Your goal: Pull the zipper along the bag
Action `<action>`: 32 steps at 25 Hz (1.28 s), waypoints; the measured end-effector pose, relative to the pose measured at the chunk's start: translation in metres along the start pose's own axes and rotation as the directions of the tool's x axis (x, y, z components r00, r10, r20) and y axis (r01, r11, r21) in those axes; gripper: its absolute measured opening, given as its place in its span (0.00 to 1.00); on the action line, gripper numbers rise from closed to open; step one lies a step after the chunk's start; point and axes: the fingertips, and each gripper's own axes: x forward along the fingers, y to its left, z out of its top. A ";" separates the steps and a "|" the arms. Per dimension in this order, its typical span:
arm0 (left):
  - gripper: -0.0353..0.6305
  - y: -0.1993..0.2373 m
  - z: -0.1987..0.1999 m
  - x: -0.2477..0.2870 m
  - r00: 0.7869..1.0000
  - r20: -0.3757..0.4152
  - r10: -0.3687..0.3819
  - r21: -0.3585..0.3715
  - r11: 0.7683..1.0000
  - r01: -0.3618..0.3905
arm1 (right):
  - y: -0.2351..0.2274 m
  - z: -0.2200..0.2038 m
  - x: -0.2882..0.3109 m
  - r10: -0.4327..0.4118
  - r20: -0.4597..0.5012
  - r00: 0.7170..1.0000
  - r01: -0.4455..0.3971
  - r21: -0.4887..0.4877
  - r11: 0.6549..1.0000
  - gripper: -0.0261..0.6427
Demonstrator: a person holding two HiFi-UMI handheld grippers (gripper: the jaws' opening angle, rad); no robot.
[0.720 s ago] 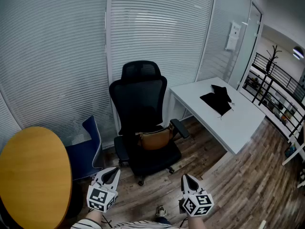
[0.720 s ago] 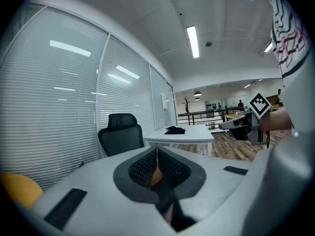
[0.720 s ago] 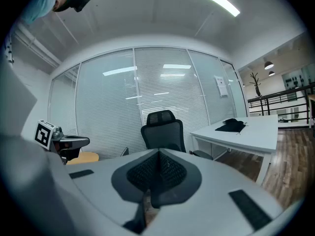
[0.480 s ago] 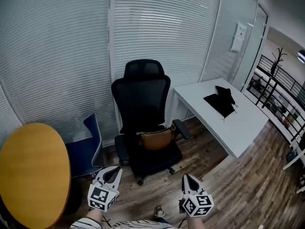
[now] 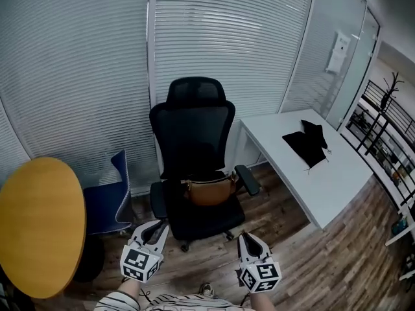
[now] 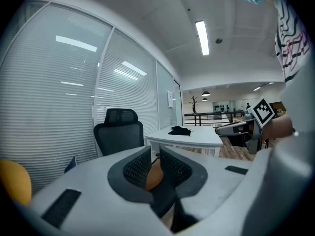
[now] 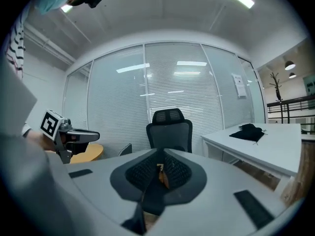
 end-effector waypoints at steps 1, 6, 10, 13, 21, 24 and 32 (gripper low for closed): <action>0.10 -0.002 -0.002 0.007 1.000 -0.005 0.012 -0.015 1.000 -0.012 | -0.005 0.000 0.005 0.016 -0.008 1.000 -0.016 -0.017 1.000 0.09; 0.27 -0.012 -0.009 0.038 0.999 0.002 0.054 -0.119 0.991 -0.054 | -0.026 -0.002 0.029 0.110 -0.052 0.993 -0.113 -0.057 0.992 0.33; 0.28 -0.015 -0.018 0.050 0.996 -0.001 0.090 -0.177 0.980 -0.089 | -0.036 -0.006 0.051 0.165 -0.079 0.983 -0.171 -0.084 0.982 0.33; 0.29 -0.012 -0.028 0.050 0.994 -0.027 0.106 -0.196 0.975 -0.109 | -0.038 -0.010 0.063 0.188 -0.092 0.978 -0.195 -0.067 0.979 0.33; 0.29 0.026 -0.038 0.070 0.993 -0.035 0.110 -0.218 0.969 -0.115 | -0.035 -0.022 0.103 0.187 -0.122 0.975 -0.191 -0.022 0.981 0.33; 0.29 0.047 -0.037 0.084 0.996 -0.036 0.080 -0.216 0.973 -0.086 | -0.032 -0.016 0.125 0.165 -0.125 0.978 -0.169 -0.023 0.985 0.33; 0.29 0.116 -0.025 0.135 1.000 -0.029 0.006 -0.184 0.983 -0.011 | -0.026 0.009 0.194 0.094 -0.092 0.991 -0.098 -0.039 0.994 0.33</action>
